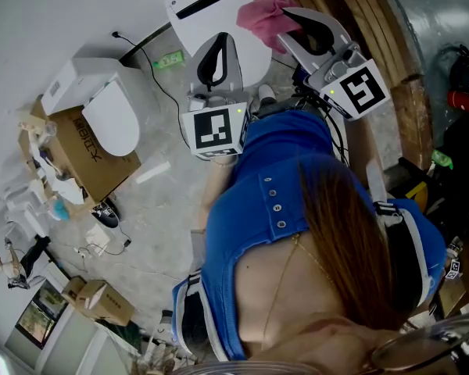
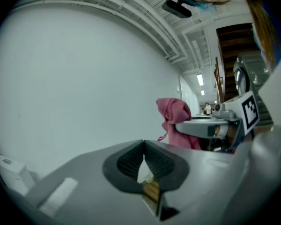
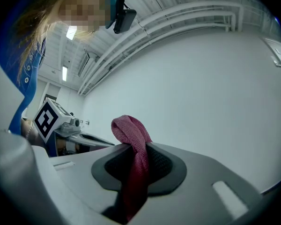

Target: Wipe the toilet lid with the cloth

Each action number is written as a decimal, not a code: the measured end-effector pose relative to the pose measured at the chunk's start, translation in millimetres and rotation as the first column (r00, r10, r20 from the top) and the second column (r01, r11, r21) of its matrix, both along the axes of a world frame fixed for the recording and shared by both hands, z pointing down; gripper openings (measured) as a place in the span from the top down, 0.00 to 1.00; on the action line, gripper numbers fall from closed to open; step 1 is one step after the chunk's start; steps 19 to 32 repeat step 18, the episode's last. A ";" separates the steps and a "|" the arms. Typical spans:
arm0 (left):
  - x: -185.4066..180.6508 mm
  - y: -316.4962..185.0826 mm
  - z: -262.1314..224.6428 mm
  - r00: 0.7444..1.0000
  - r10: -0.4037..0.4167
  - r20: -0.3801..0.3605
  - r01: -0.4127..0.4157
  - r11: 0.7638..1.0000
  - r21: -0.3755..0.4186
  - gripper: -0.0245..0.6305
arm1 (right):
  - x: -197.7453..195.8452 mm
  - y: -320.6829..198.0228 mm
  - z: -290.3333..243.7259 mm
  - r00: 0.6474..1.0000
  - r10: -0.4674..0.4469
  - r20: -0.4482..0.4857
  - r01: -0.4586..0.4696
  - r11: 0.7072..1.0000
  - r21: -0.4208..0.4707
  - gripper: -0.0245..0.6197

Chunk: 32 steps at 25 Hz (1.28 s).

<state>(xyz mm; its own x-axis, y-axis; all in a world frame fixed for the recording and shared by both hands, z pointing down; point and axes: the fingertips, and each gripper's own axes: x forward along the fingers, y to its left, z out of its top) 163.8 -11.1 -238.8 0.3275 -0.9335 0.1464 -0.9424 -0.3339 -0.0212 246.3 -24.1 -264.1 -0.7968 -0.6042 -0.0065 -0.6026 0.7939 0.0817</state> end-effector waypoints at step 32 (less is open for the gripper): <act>-4.9 -8.9 -0.5 1.000 -0.010 0.011 0.010 1.000 -0.002 0.96 | -14.6 -8.7 -0.7 0.999 -0.026 -0.045 0.028 0.999 0.032 0.85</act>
